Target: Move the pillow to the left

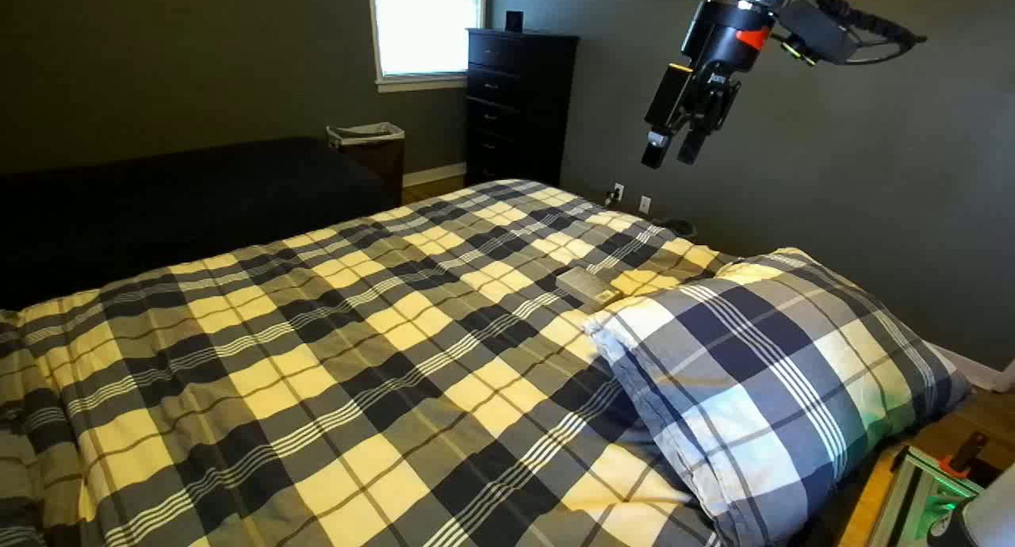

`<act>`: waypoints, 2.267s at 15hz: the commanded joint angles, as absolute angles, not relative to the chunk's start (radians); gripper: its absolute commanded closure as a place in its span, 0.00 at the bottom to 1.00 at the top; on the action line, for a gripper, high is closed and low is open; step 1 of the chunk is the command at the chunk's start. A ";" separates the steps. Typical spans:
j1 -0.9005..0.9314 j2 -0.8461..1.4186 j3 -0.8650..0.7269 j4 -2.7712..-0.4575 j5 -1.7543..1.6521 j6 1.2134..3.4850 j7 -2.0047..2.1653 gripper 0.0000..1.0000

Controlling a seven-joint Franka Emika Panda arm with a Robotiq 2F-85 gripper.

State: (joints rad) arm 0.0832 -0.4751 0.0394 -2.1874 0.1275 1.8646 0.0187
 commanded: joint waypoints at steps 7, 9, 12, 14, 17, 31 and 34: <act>0.040 -0.372 0.065 -2.220 0.134 2.150 0.144 0.00; 0.029 -0.305 0.063 -2.228 0.140 2.324 0.197 0.00; -0.006 -0.170 0.071 -2.206 0.090 2.548 0.300 0.00; 0.014 -0.209 0.053 -2.230 0.110 2.523 0.249 0.00; 0.004 -0.133 0.048 -2.207 0.098 2.577 0.266 0.00; -0.047 -0.138 0.055 -2.233 -0.049 2.611 0.447 0.00; -0.111 -0.177 0.060 -2.307 -0.234 2.618 0.682 0.00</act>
